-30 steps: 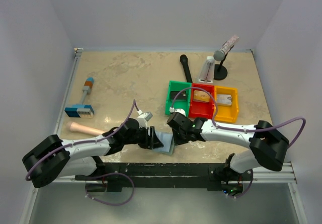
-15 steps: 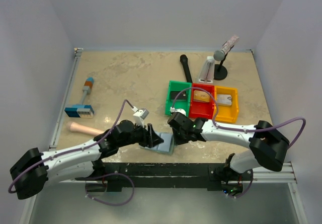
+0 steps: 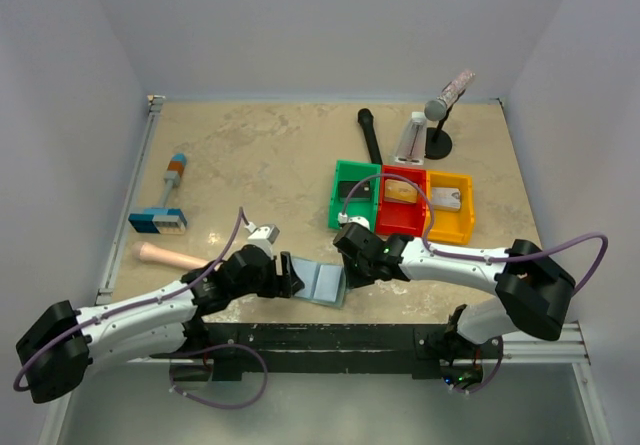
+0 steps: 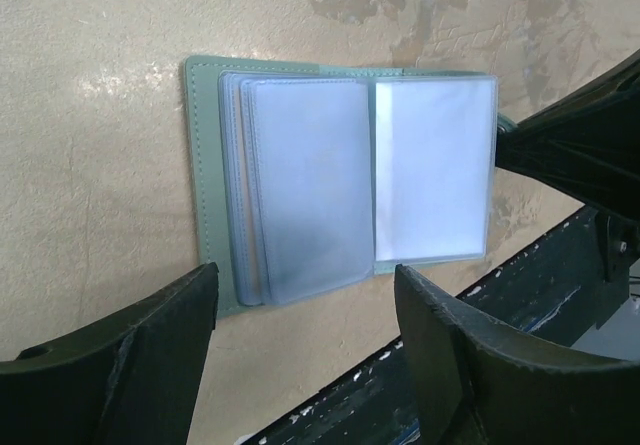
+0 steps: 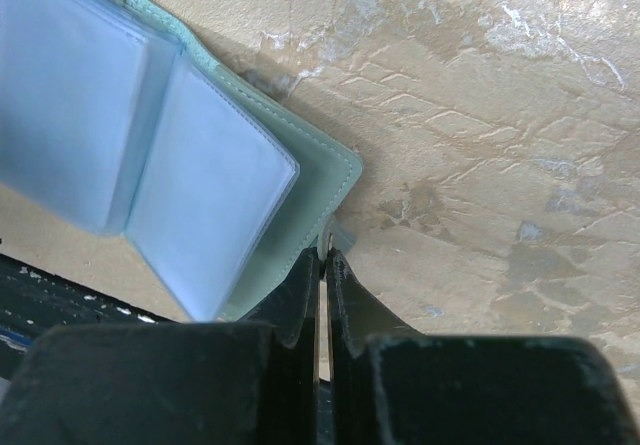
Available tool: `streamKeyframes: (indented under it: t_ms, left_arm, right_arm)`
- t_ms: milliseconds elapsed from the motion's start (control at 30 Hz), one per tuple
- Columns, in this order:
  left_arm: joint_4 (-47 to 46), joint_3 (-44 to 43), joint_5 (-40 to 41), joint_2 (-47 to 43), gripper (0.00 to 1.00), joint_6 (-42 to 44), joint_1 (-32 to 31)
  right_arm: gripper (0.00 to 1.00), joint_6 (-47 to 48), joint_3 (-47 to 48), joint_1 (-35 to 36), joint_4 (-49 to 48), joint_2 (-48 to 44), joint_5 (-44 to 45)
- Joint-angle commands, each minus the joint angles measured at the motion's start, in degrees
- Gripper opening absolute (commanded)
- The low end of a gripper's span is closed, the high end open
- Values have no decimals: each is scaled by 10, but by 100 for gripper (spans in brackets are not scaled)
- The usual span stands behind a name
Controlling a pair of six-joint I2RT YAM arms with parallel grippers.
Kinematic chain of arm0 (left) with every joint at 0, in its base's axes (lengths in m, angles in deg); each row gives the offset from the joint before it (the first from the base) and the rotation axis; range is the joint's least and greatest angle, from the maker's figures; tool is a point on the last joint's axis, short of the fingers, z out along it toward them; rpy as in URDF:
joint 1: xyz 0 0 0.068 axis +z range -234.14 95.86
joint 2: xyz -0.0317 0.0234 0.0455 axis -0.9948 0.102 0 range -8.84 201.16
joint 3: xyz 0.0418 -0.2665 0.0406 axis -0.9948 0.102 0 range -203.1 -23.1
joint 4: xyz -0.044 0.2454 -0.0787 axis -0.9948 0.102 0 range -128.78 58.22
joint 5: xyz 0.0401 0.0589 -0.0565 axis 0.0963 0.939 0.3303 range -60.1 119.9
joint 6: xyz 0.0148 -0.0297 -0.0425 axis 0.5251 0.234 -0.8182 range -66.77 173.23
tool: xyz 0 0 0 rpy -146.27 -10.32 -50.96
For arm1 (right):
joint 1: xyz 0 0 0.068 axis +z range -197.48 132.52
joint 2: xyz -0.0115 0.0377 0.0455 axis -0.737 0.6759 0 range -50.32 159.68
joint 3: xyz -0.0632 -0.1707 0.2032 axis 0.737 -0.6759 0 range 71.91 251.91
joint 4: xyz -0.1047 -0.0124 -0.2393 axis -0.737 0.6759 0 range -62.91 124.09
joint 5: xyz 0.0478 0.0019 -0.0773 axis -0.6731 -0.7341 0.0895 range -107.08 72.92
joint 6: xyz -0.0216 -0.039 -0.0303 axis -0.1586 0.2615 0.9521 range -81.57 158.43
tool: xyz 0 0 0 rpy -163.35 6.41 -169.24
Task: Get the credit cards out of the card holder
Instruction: Remove the credit card from the card holder.
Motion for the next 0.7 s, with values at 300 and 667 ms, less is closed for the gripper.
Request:
streamKeyframes:
  t_ms: [300,667]
  left_arm:
    - [-14,5,-34,5,75,5,0]
    - [-35,16,-77,18,74,7,-1]
  right_arm:
    - [0,7,0,-3,-1,-5,1]
    - [0,5,0,-3,-1,-1,-1]
